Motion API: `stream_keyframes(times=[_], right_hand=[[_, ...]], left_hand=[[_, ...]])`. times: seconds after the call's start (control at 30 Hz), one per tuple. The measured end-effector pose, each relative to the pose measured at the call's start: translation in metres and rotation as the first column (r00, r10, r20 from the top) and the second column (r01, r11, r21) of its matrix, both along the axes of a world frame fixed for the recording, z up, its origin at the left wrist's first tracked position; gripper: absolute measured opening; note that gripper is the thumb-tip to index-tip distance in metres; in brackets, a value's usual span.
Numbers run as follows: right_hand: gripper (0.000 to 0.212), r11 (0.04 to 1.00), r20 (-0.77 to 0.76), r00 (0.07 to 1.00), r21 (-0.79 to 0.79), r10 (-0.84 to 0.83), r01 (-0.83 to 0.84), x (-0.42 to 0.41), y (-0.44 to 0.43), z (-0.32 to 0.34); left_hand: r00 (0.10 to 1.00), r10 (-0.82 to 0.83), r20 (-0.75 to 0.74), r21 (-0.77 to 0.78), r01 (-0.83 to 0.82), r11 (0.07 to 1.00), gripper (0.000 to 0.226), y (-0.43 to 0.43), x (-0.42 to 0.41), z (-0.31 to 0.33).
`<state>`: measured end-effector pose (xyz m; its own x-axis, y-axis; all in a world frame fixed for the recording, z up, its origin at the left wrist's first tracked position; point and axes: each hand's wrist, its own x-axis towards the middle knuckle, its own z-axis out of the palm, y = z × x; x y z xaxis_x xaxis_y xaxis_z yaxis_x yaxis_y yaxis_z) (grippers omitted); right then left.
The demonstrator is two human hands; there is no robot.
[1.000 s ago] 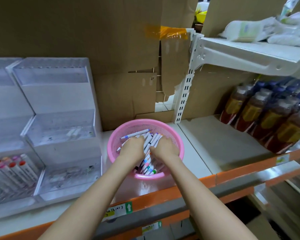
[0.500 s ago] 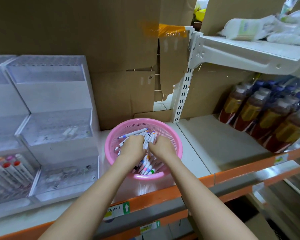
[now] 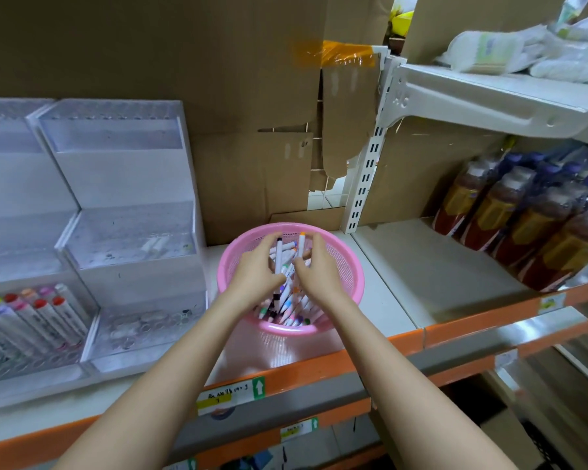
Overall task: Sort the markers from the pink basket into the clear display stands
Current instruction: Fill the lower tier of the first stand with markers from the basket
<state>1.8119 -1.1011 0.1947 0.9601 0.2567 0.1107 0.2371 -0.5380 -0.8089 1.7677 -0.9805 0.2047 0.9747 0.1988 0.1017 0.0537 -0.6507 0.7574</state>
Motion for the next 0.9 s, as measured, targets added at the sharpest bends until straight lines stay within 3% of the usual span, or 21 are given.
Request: stream_keyframes(times=[0.1, 0.33, 0.7, 0.9], right_hand=[[0.051, 0.997, 0.123, 0.992, 0.064, 0.037, -0.045, -0.013, 0.008, 0.007], [0.051, 0.967, 0.289, 0.951, 0.191, 0.108, -0.168, -0.048, 0.052, 0.036], [0.041, 0.878, 0.346, 0.904, 0.312, 0.251, -0.363, -0.137, 0.165, 0.053], [0.044, 0.875, 0.374, 0.885, 0.284, 0.276, -0.393, -0.172, 0.226, 0.046]], left_hand=[[0.987, 0.036, 0.156, 0.0, -0.037, 0.999, 0.066, 0.011, -0.011, 0.01], [0.924, 0.065, 0.378, 0.015, -0.076, 0.997, 0.054, 0.051, -0.057, 0.049], [0.879, 0.159, 0.45, 0.03, -0.193, 0.981, 0.049, 0.166, -0.165, 0.065], [0.854, 0.242, 0.461, -0.013, -0.266, 0.964, 0.05, 0.224, -0.216, 0.051]])
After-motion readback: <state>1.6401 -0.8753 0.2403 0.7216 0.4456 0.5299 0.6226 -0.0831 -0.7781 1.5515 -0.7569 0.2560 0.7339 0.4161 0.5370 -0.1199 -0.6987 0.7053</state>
